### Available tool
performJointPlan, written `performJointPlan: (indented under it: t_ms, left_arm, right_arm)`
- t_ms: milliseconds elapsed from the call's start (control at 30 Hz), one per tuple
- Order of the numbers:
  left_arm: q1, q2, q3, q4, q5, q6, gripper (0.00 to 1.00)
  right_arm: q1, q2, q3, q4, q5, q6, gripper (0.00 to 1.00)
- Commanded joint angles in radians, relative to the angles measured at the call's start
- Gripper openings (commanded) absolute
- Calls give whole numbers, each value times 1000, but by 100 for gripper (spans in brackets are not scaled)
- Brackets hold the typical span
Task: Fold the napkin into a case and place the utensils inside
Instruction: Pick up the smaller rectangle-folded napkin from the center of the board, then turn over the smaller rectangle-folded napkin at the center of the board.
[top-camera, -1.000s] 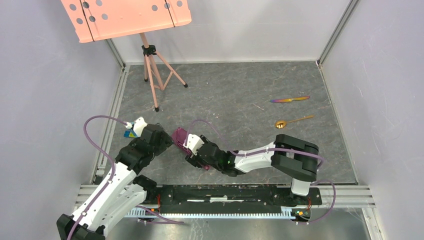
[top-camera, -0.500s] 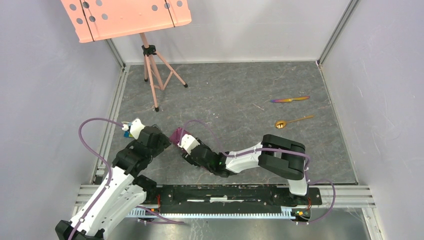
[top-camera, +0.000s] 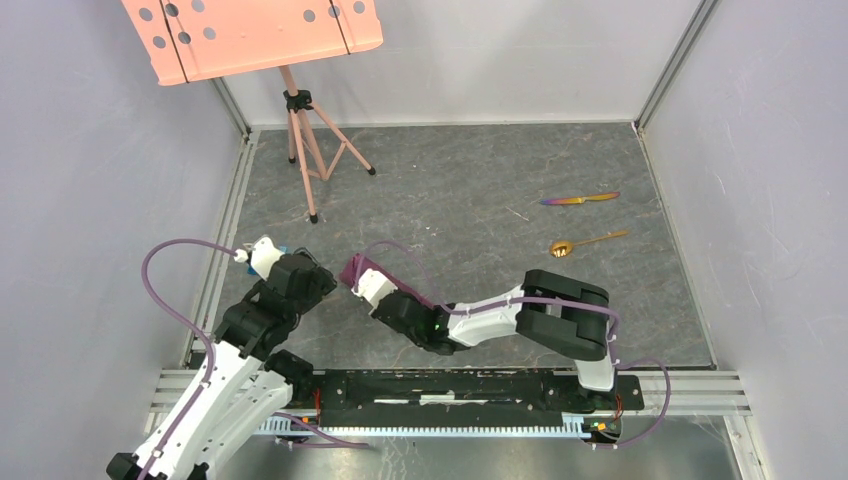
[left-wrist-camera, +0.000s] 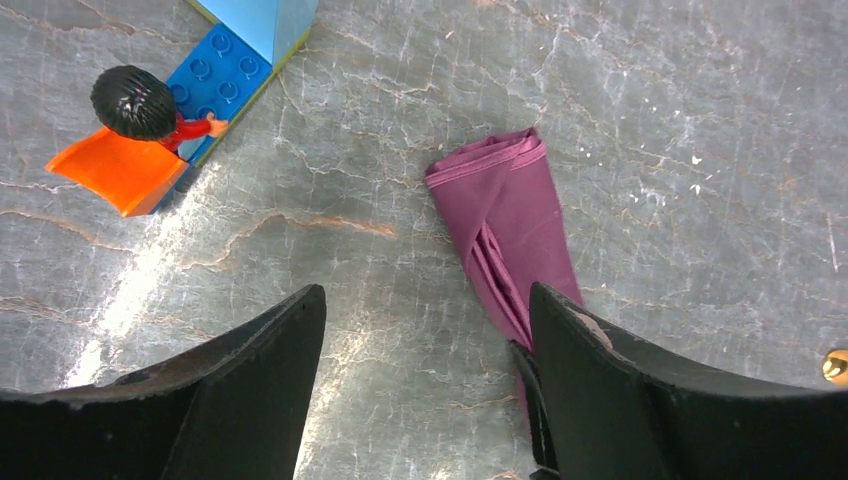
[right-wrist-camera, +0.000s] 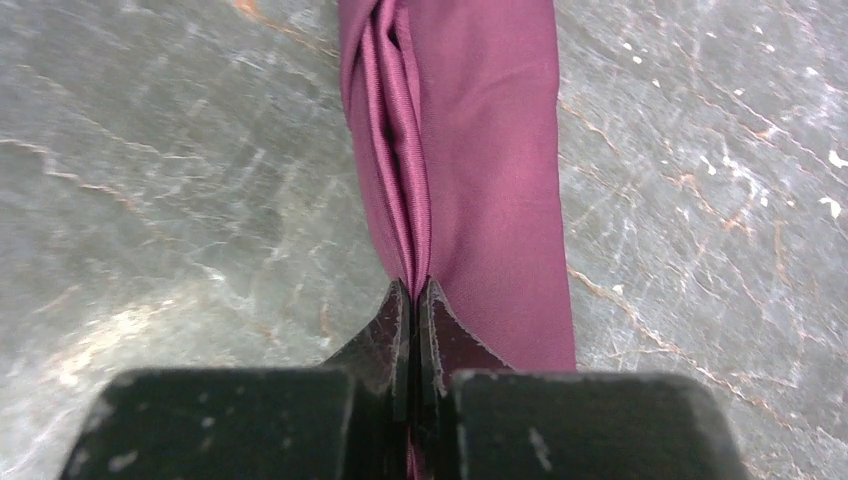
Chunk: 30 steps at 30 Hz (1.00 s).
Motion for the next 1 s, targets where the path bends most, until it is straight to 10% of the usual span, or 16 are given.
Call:
performJointPlan:
  t_ms: [0, 167, 367, 600, 967]
  left_arm:
    - [3, -9, 74, -19, -54, 39, 81]
    - [4, -7, 100, -24, -49, 46, 81]
    - [4, -1, 120, -23, -34, 48, 80]
    - [4, 38, 144, -10, -1, 67, 79]
    - [4, 164, 144, 120, 187, 162, 79]
  right_arm:
    - [-24, -98, 97, -119, -187, 98, 0]
    - [-110, -132, 81, -96, -553, 389, 0]
    - [-224, -113, -133, 366, -912, 812, 0]
    - [-325, -6, -278, 837, -1030, 1141, 0]
    - [-497, 164, -341, 1091, -1166, 1279, 6]
